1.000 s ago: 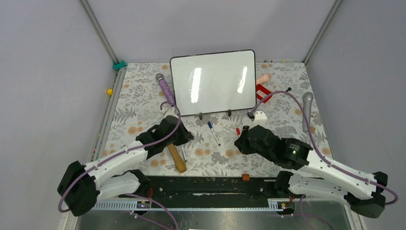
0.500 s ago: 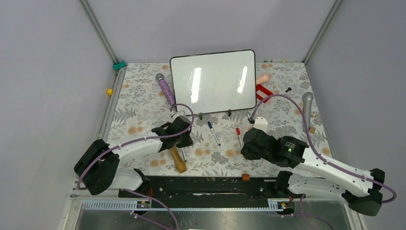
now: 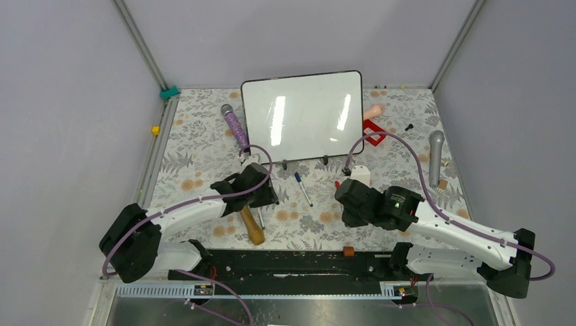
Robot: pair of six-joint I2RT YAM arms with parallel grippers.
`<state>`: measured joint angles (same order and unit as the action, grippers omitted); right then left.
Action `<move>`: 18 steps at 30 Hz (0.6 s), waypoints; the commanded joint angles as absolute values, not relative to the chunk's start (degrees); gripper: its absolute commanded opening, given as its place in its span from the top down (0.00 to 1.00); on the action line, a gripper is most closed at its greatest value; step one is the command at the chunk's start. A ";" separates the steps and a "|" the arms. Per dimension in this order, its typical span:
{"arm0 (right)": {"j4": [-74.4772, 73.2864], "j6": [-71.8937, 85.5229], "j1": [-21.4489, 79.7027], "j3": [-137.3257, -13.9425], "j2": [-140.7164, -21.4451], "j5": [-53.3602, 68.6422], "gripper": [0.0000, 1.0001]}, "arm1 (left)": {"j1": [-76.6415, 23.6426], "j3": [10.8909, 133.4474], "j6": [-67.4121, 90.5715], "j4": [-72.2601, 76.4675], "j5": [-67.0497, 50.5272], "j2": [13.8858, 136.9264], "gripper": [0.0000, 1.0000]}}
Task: Write a sentence on the whiteboard
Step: Place the pen cap at the center of the board, then move the whiteboard to the center of the board.
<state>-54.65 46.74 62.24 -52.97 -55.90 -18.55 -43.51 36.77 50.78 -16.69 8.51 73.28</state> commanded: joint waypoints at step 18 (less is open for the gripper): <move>-57.56 44.23 62.45 -62.92 -62.47 -13.53 1.00 | -43.70 32.77 40.80 -20.52 12.05 42.79 0.54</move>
